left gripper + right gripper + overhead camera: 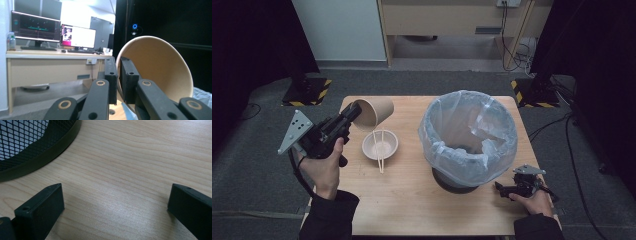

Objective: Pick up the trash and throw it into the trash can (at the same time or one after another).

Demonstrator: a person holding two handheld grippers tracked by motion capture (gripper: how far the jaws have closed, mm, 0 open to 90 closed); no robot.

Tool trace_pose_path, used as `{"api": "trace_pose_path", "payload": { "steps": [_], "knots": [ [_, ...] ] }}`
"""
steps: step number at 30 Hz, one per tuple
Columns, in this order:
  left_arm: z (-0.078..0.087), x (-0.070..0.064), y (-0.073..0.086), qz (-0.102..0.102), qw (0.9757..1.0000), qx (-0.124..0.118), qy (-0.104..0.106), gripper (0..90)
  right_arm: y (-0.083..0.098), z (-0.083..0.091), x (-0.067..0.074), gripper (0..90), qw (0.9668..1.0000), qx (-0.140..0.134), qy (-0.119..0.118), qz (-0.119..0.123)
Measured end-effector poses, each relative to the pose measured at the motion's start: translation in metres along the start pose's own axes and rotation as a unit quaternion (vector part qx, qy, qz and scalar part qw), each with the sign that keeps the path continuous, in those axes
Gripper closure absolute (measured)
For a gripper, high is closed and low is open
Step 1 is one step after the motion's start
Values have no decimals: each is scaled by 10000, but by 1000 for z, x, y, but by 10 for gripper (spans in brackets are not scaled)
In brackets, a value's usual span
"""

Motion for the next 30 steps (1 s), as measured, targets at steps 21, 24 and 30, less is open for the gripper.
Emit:
{"api": "trace_pose_path", "payload": {
  "steps": [21, 24, 30],
  "knots": [
    [-59, -39, -14, -170, 9981, 36, 590, 843, 0, 0, 0, 8, 10000, 0, 0, 0],
    [-69, -46, -12, -183, 9974, 91, 694, 843, 0, 0, 0, 8, 10000, 1, -1, -1],
    [-92, -61, -4, -149, 9956, 197, 905, 842, 0, 0, 0, 8, 10000, 2, -1, 15]
  ]
}}
Point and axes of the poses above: each handheld gripper's, and its own axes: z roughly backward along the jaws, y roughly out of its underside, x roughly to its left, the point moved 6 cm from there along -z, roughly forward along the jaws, and after that the axes turned 14 degrees about y, right-handed, at the moved point
